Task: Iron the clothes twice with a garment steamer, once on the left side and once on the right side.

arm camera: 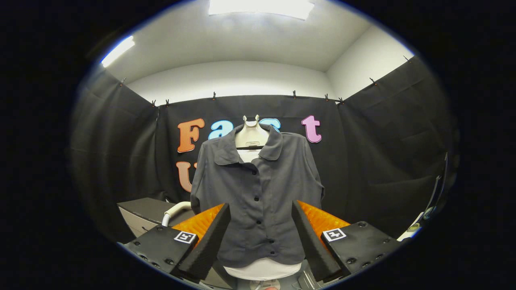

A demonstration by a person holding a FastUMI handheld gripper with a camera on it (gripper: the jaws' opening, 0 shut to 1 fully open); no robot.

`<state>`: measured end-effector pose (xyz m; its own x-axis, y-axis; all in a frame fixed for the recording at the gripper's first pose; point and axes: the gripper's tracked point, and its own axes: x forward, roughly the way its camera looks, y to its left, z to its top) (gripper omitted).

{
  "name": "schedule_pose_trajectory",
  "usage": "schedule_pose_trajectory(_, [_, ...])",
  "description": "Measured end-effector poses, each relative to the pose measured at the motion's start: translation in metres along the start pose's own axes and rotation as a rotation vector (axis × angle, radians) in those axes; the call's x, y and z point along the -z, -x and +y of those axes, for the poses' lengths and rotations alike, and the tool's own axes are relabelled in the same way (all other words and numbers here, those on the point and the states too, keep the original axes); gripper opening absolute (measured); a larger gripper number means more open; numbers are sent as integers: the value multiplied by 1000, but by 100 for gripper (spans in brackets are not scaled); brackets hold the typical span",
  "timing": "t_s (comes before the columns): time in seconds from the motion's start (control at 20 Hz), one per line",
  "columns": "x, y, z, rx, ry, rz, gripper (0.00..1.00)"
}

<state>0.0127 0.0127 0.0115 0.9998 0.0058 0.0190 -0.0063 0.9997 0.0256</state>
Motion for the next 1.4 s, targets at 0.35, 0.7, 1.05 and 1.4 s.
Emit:
schedule_pose_trajectory(0.35, [5,-9,32,-32,-51,21,99])
schedule_pose_trajectory(0.7, [14,-37,117,-149,-47,40,98])
schedule_pose_trajectory(1.05, [27,-87,242,-313,-109,121,99])
schedule_pose_trajectory(1.4, [68,-177,354,-386,-57,259,98])
